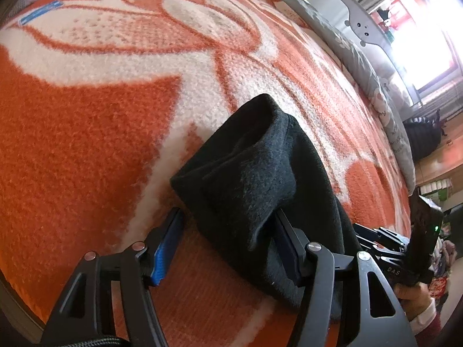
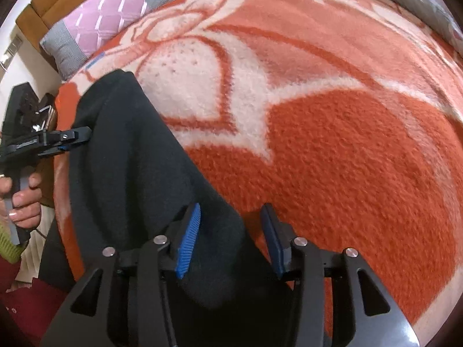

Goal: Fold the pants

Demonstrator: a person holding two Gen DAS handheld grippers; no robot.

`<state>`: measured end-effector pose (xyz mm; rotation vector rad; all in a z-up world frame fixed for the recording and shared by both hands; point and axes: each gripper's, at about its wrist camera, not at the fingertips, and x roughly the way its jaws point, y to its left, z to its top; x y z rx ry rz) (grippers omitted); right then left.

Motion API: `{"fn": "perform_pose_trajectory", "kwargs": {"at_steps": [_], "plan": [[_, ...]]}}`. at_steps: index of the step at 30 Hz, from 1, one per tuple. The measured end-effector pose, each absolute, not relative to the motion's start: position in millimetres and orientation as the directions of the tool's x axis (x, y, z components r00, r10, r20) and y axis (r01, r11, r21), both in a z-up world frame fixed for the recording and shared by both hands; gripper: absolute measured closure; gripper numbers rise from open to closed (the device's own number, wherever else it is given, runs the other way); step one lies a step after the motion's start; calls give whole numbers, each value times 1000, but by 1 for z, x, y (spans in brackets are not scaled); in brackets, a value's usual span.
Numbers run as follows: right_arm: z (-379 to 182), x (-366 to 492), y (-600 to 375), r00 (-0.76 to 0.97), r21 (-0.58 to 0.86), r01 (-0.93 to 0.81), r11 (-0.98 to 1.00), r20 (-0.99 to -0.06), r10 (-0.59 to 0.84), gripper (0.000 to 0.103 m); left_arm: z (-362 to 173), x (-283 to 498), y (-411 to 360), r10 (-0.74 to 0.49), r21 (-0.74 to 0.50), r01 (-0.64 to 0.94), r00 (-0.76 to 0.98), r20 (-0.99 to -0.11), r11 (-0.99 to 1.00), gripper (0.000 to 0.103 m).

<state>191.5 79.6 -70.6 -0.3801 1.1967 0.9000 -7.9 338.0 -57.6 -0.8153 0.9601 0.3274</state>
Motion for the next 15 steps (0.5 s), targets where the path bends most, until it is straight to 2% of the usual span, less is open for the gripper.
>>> {"fn": "perform_pose_trajectory", "kwargs": {"at_steps": [3, 5, 6, 7, 9, 12, 15], "plan": [[-68, 192, 80, 69, 183, -776, 604, -926, 370, 60, -59, -2, 337, -86, -464, -580, 560, -824, 670, 43], [-68, 193, 72, 51, 213, -759, 616, -923, 382, 64, -60, 3, 336, -81, -462, -579, 562, -823, 672, 55], [-68, 193, 67, 38, 237, -747, 621, -917, 396, 72, -61, 5, 336, -80, -461, -576, 564, -822, 675, 59], [-67, 193, 64, 28, 259, -739, 622, -911, 412, 85, -61, 7, 335, -93, -472, -564, 571, -815, 677, 71], [-59, 185, 61, 72, 237, -734, 637, -905, 420, 89, -55, 3, 336, -123, -521, -538, 608, -784, 663, 80], [-29, 164, 61, 213, 129, -756, 641, -878, 428, 93, -26, -18, 333, -125, -588, -465, 705, -698, 662, 84], [11, 145, 51, 387, 19, -739, 673, -806, 448, 93, 9, -47, 325, -118, -621, -365, 793, -598, 694, 84]]}}
